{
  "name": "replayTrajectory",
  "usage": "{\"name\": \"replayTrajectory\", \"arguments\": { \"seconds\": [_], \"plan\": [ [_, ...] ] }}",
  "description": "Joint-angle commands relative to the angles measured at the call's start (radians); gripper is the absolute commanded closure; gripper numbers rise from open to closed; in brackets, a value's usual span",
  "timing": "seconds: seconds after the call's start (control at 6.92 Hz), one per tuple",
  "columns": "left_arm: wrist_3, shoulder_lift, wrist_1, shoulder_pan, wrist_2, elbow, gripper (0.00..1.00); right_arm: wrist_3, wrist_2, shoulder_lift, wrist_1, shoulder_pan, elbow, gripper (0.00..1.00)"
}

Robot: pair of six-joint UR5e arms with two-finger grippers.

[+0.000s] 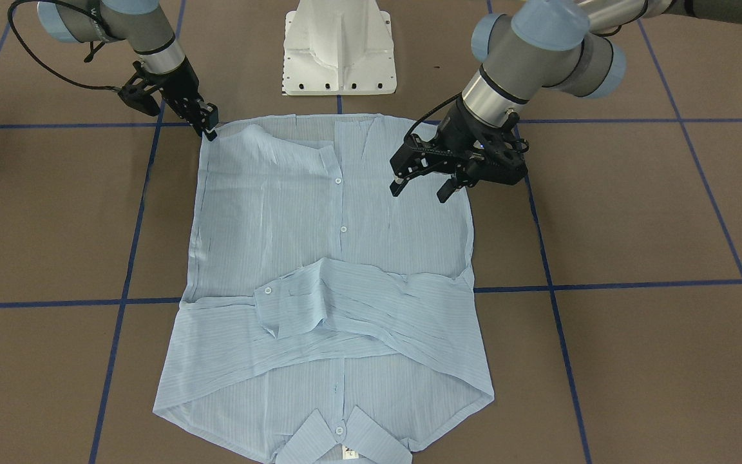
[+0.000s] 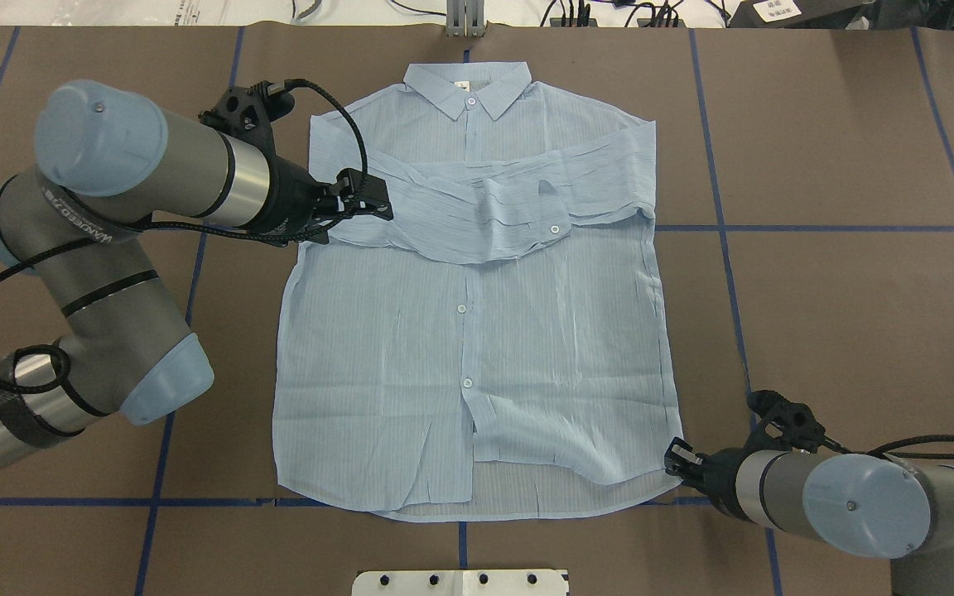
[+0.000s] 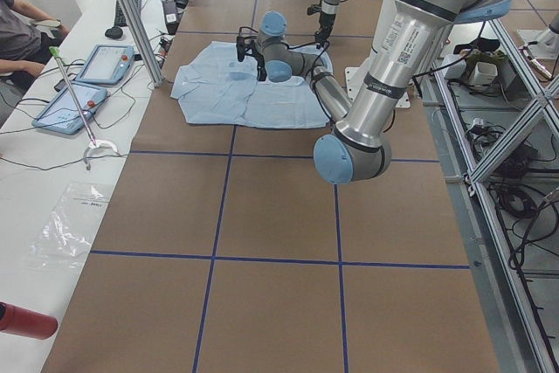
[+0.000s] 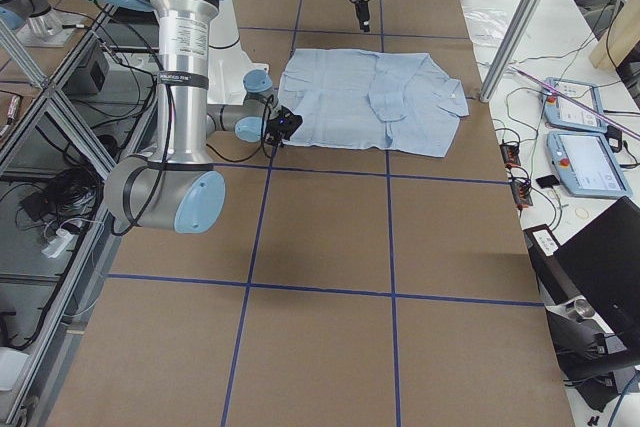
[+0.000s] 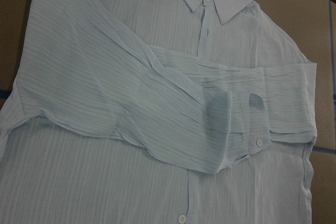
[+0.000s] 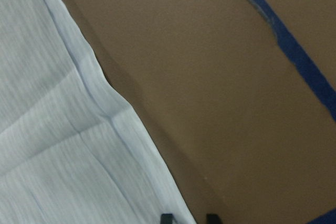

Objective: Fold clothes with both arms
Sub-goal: 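Move both grippers to the hem corners nearest the robot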

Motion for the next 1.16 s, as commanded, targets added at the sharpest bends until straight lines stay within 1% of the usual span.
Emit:
{"name": "replayTrajectory", "arguments": {
  "seconds": [0.0,0.14,0.29,0.43,0.58,0.72,0.87,1.01],
  "plan": [
    [0.000,0.007,-0.001,0.001,0.000,-0.001,0.01,-0.002,0.004,0.004,0.000,0.003,0.005,1.00],
    [-0.006,0.013,0.000,-0.001,-0.001,-0.015,0.01,-0.003,0.010,0.006,0.000,0.019,0.009,1.00],
    [-0.030,0.074,-0.003,0.011,0.015,-0.051,0.02,-0.003,0.010,0.003,0.000,0.025,0.029,1.00],
    [-0.056,0.154,0.002,0.075,0.086,-0.134,0.02,-0.003,0.010,-0.006,0.000,0.032,0.049,1.00],
    [-0.063,0.234,-0.006,0.100,0.080,-0.171,0.02,-0.002,0.009,-0.008,0.000,0.033,0.049,1.00],
    [-0.093,0.260,0.000,0.129,0.086,-0.188,0.02,-0.003,0.007,-0.010,0.000,0.038,0.052,1.00],
    [-0.104,0.320,-0.001,0.193,0.098,-0.188,0.02,-0.005,0.009,-0.011,0.000,0.042,0.054,1.00],
    [-0.174,0.326,0.002,0.273,0.179,-0.191,0.01,-0.005,0.010,-0.011,0.000,0.042,0.054,1.00]
  ]
}}
